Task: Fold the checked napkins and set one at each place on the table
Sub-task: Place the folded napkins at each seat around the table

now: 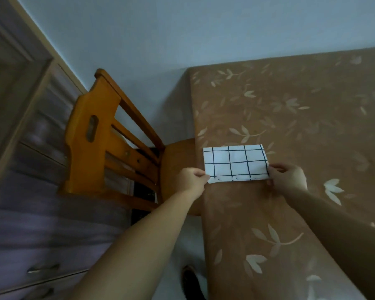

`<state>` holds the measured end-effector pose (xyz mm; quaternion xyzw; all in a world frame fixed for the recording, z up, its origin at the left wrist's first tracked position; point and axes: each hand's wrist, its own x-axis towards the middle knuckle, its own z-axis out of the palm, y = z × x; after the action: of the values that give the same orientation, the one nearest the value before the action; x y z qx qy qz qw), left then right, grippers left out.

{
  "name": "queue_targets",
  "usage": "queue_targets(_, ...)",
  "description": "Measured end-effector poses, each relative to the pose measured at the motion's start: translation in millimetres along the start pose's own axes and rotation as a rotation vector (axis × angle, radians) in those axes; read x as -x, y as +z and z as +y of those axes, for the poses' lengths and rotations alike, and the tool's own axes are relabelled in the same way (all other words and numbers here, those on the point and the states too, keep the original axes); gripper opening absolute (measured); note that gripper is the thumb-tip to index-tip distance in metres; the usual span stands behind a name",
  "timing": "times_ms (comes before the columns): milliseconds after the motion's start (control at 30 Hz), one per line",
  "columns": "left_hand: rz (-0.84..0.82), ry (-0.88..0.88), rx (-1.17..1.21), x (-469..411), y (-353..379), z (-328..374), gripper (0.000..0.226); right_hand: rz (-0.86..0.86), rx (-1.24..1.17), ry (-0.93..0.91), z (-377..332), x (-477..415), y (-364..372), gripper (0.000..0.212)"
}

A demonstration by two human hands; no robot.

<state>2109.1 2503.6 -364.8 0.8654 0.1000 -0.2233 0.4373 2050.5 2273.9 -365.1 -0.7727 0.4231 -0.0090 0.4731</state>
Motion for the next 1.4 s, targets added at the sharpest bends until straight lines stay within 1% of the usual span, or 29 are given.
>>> queue_targets(67, -0.003, -0.001, -0.004, -2, 2, -1, 0.017, -0.005, 0.007, 0.007, 0, 1, 1, 0.019)
queue_targets(133, 0.012, 0.006, -0.004, -3, 2, -2, 0.011, 0.014, 0.013, -0.005, -1, 3, 2, 0.026)
queue_targets(233, 0.063, 0.015, -0.009, 0, -4, 0, 0.012, 0.050, 0.064, -0.052, -6, 13, 2, 0.040)
queue_targets(300, 0.091, 0.041, -0.027, 1, -10, 0, 0.011, 0.042, 0.094, -0.086, -8, 20, -1, 0.045)
queue_targets(400, 0.067, 0.075, -0.064, 5, -20, 2, 0.002, 0.007, 0.153, -0.117, -8, 33, -6, 0.044)
queue_targets(500, 0.023, 0.139, -0.106, 10, -27, 11, 0.010, 0.009, 0.203, -0.144, -8, 49, -17, 0.040)
queue_targets(633, -0.007, 0.231, -0.118, 19, -35, 28, 0.008, 0.060, 0.259, -0.210, -9, 69, -35, 0.032)
queue_targets(733, -0.008, 0.298, -0.166, 32, -39, 36, 0.008, 0.086, 0.283, -0.222, -9, 83, -49, 0.033)
queue_targets(833, -0.007, 0.344, -0.192, 52, -47, 40, 0.008, 0.081, 0.283, -0.234, -11, 96, -61, 0.033)
queue_targets(1000, -0.010, 0.397, -0.233, 79, -61, 42, 0.011, 0.043, 0.254, -0.252, -9, 122, -72, 0.025)
queue_targets(1167, -0.054, 0.457, -0.335, 84, -63, 48, 0.011, -0.023, 0.121, -0.139, 5, 137, -62, 0.022)
queue_targets(1267, -0.100, 0.457, -0.347, 71, -58, 54, 0.009, -0.066, 0.049, -0.049, 6, 135, -47, 0.021)
queue_targets(1333, -0.139, 0.457, -0.363, 54, -54, 56, 0.014, -0.096, -0.005, 0.016, 4, 128, -31, 0.020)
queue_targets(1400, -0.185, 0.464, -0.412, 32, -49, 57, 0.025, -0.110, -0.056, 0.083, -3, 121, -13, 0.018)
